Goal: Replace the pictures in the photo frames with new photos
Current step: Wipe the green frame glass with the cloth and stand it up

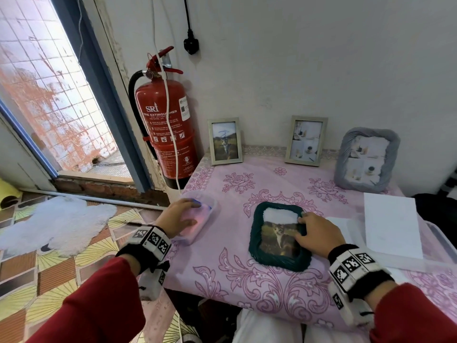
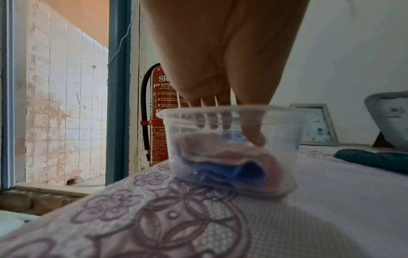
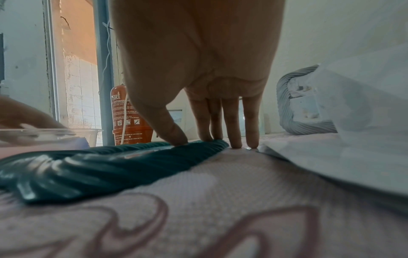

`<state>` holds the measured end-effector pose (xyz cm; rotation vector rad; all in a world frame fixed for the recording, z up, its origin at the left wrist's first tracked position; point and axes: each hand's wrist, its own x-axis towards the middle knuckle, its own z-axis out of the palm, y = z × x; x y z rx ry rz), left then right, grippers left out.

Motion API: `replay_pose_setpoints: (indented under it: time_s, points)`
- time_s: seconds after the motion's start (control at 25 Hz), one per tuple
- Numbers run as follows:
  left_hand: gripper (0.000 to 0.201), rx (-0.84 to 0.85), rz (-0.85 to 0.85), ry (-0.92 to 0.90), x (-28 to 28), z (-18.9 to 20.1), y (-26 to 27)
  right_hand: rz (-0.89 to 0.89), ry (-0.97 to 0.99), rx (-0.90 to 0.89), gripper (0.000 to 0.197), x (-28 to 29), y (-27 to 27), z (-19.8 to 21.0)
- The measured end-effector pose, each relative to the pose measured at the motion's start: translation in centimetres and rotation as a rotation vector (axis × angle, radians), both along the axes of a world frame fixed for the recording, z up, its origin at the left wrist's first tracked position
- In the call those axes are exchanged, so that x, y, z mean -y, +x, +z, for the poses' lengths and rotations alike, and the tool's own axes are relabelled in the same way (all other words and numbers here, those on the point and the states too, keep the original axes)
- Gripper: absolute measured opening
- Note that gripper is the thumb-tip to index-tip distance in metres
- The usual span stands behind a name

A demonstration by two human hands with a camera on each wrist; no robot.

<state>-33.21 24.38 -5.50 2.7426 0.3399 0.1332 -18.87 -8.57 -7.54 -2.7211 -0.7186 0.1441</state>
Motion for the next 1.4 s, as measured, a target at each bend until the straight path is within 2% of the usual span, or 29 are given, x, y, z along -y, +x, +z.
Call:
replay_pose_setpoints:
  time_s: [0.08, 0.16, 0.24, 0.32, 0.44, 0.56, 0.68, 0.76, 0.84, 0.96, 1.08, 1.32, 1.4]
  points:
    - [0.053, -0.122, -0.003, -0.034, 0.3, -0.3, 0.1, -0.001, -0.002, 0.006, 0.045, 0.0, 0.0, 0.0]
    - [0.054, -0.214, 0.012, 0.035, 0.7, -0.6, 0.3, 0.009, -0.005, 0.012, 0.043, 0.0, -0.1, 0.1]
    - [0.056, -0.256, 0.011, 0.064, 0.9, -0.7, 0.6, 0.016, -0.001, 0.012, 0.040, 0.0, -0.2, 0.2]
    - [0.053, -0.235, 0.030, 0.008, 1.1, -0.6, 0.7, 0.019, 0.007, 0.016, 0.039, 0.0, -0.2, 0.3]
    - [0.038, -0.009, 0.156, -0.106, 1.5, 0.0, 0.9, 0.025, 0.005, 0.006, 0.042, 0.2, -0.3, 0.3]
    - [0.030, 0.232, 0.242, -0.117, 2.6, 1.4, 1.6, 0.030, 0.005, -0.013, 0.042, 0.2, -0.3, 0.2]
    - [0.026, 0.399, 0.177, -0.164, 4.7, 3.3, 2.9, 0.041, 0.050, -0.083, 0.040, 0.1, 0.1, 0.5]
    - [0.024, 0.443, 0.131, -0.230, 6.6, 3.9, 3.9, 0.008, 0.095, -0.129, 0.045, 0.3, 0.3, 0.5]
    - [0.022, 0.389, 0.108, -0.329, 8.5, 3.7, 5.1, -0.075, 0.165, -0.135, 0.047, 0.5, 0.3, 0.3]
    - [0.029, 0.130, 0.126, -0.450, 11.0, 1.8, 6.8, -0.112, 0.199, -0.134, 0.043, 0.9, -0.1, -0.2]
    - [0.040, -0.099, 0.184, -0.582, 12.8, -0.3, 8.1, -0.145, 0.247, -0.174, 0.049, 1.1, -0.4, -0.5]
    - [0.057, -0.094, 0.280, -0.670, 13.7, -1.9, 9.3, -0.216, 0.413, -0.316, 0.072, 1.4, -0.2, -0.4]
    - [0.048, -0.080, 0.292, -0.775, 13.6, -1.7, 9.4, -0.256, 0.468, -0.361, 0.075, 1.5, -0.1, -0.4]
